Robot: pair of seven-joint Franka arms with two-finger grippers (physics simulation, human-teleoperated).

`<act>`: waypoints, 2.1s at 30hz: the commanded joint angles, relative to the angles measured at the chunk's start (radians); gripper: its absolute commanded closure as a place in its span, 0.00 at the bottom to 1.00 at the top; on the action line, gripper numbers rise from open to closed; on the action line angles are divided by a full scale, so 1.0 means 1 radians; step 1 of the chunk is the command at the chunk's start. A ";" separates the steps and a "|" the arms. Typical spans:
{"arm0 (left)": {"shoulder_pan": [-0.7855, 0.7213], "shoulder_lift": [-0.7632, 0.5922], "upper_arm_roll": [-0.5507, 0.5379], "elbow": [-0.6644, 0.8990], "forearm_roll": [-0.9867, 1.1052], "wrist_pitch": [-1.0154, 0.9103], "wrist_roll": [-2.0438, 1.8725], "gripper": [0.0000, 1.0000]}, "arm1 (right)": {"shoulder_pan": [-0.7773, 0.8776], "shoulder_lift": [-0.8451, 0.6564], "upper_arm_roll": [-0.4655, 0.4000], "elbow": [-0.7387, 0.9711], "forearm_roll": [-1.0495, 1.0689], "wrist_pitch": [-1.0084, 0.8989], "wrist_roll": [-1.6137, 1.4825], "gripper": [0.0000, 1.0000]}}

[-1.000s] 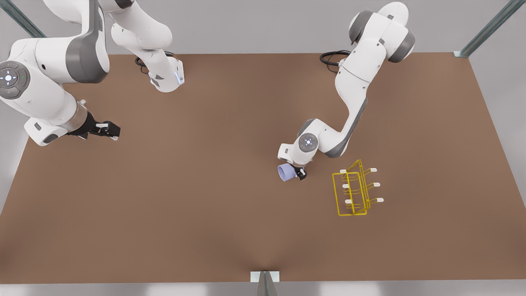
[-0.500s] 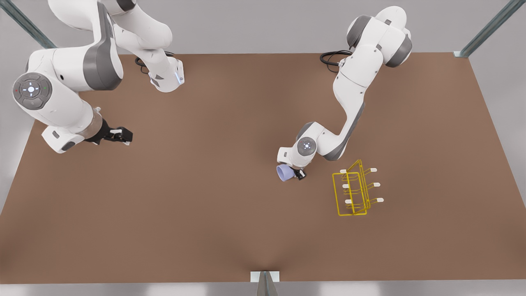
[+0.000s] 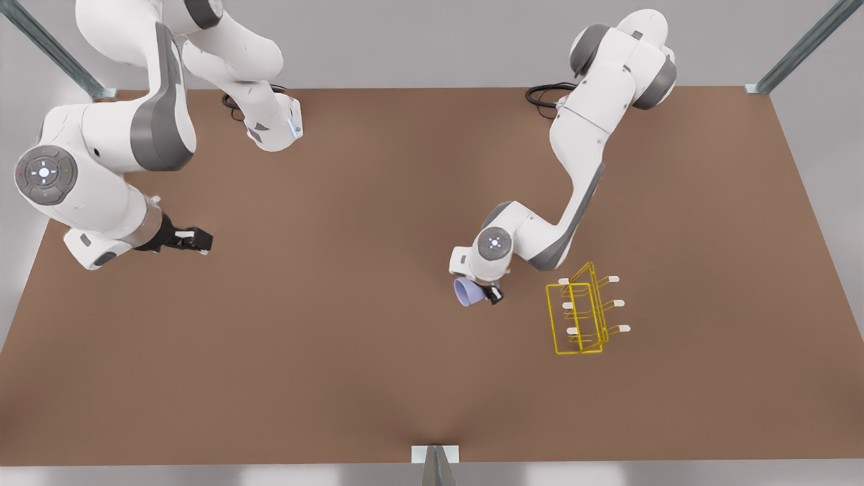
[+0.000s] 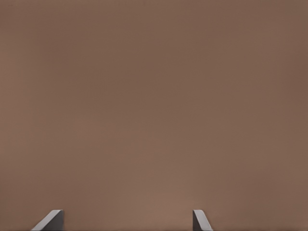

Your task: Place the cup on the cup holder

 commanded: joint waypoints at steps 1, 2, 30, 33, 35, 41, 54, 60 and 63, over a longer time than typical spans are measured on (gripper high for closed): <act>-0.009 -0.001 0.000 0.057 0.161 -0.380 0.053 0.24 | -0.004 0.011 0.001 0.000 0.002 0.003 0.006 0.00; -0.017 -0.001 0.000 0.077 0.289 -0.485 0.093 0.24 | -0.002 0.011 -0.001 0.000 -0.001 -0.011 0.012 0.00; -0.190 0.159 0.001 0.083 1.295 -1.266 0.464 0.24 | 0.162 0.009 0.010 0.010 -0.015 -0.133 0.011 0.00; -0.190 0.166 0.024 0.085 1.317 -1.212 0.461 0.24 | 0.159 0.009 0.009 0.010 -0.021 -0.133 0.011 0.00; -0.175 0.182 0.026 0.085 1.321 -1.203 0.428 0.24 | 0.157 0.009 0.009 0.010 -0.021 -0.135 0.011 0.00; -0.170 0.203 0.026 0.085 1.319 -1.188 0.351 0.24 | 0.162 0.009 0.010 0.010 -0.018 -0.155 0.009 0.00; -0.155 0.257 0.029 0.105 1.319 -1.169 0.231 0.24 | 0.123 0.026 0.006 0.035 -0.043 -0.070 0.015 0.00; -0.135 0.269 0.031 0.083 1.310 -1.168 0.191 0.24 | 0.127 0.026 0.007 0.035 -0.040 -0.070 0.015 0.00; -0.138 0.269 0.031 0.083 1.295 -1.168 0.185 0.24 | 0.124 0.028 0.009 0.035 -0.040 -0.067 0.014 0.00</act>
